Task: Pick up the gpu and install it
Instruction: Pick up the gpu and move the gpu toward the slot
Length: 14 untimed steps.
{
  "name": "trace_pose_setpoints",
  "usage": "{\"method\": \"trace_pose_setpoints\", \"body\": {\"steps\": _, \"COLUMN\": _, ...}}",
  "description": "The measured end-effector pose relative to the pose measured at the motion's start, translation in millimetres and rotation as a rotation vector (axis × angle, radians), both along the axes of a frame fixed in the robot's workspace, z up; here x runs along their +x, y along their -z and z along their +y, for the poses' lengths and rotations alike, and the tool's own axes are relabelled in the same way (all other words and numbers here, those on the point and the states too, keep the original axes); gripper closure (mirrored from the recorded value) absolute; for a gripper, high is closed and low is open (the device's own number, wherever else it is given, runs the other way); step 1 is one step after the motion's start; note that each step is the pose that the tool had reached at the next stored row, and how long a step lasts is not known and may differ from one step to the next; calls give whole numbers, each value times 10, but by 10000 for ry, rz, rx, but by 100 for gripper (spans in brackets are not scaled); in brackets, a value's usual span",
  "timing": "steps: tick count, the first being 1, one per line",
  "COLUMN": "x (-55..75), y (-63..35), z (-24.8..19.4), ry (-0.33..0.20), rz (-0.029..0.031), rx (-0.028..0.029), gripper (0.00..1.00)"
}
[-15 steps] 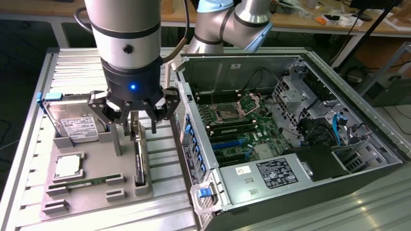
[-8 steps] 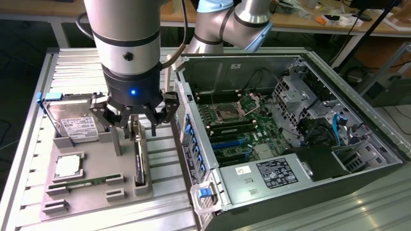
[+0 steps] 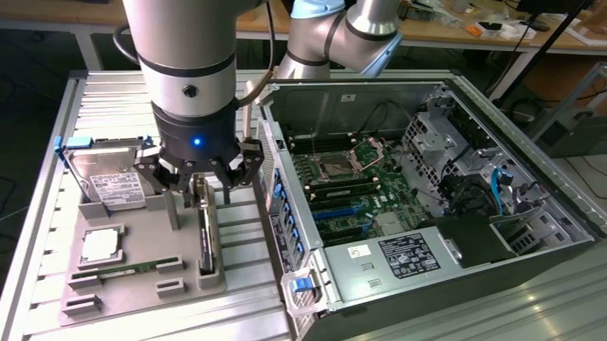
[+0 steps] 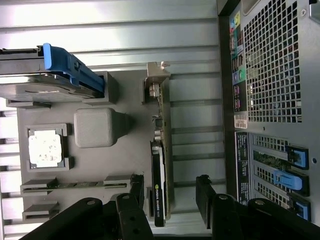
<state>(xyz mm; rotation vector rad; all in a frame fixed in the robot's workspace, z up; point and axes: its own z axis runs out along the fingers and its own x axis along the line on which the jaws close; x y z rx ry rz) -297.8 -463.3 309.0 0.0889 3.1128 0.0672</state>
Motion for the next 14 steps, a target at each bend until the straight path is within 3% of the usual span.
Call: {"method": "trace_pose_setpoints", "body": {"steps": 14, "x": -16, "y": 77, "z": 0, "ry": -1, "rz": 1, "rx": -1, "gripper": 46}}
